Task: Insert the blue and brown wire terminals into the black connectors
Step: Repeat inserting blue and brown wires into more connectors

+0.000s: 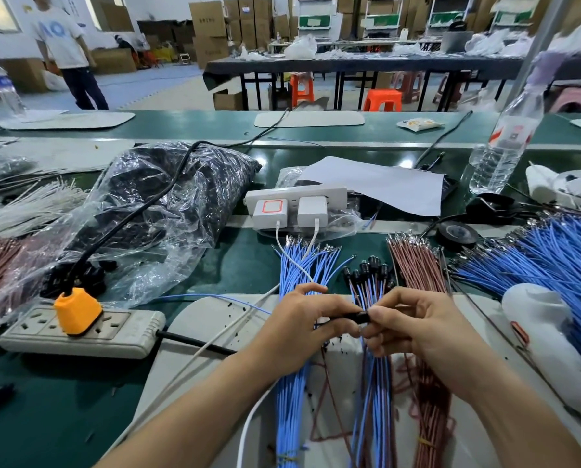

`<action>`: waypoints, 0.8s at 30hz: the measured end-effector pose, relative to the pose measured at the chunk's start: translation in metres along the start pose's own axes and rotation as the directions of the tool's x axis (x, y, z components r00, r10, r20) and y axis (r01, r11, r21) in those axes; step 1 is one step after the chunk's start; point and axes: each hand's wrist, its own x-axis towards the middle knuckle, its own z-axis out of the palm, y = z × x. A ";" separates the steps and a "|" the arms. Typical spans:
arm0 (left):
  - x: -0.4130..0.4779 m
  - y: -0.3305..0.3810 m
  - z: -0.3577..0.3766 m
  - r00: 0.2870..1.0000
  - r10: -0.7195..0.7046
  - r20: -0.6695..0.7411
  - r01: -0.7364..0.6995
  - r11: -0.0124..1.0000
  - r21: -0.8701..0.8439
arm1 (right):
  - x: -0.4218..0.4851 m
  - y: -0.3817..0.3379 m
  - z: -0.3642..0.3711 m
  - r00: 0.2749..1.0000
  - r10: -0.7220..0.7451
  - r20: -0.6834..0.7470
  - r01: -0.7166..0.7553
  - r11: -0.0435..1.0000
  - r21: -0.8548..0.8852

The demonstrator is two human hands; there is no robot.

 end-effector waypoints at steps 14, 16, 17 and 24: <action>-0.003 -0.005 -0.001 0.996 -0.091 -0.019 0.087 0.986 -0.144 | 0.004 0.009 0.005 1.000 -0.003 0.031 -0.001 0.993 0.115; -0.002 -0.001 0.000 0.993 -0.102 -0.058 0.090 0.981 -0.172 | 0.006 0.011 0.008 0.999 -0.026 0.034 0.019 0.981 0.192; -0.001 0.001 0.000 0.992 -0.099 -0.084 0.082 0.979 -0.184 | 0.007 0.011 0.009 0.998 -0.032 0.046 0.020 0.968 0.249; -0.001 0.009 0.001 0.987 -0.058 -0.150 0.034 0.987 -0.155 | 0.008 0.012 0.016 0.974 -0.191 0.122 0.145 0.939 0.313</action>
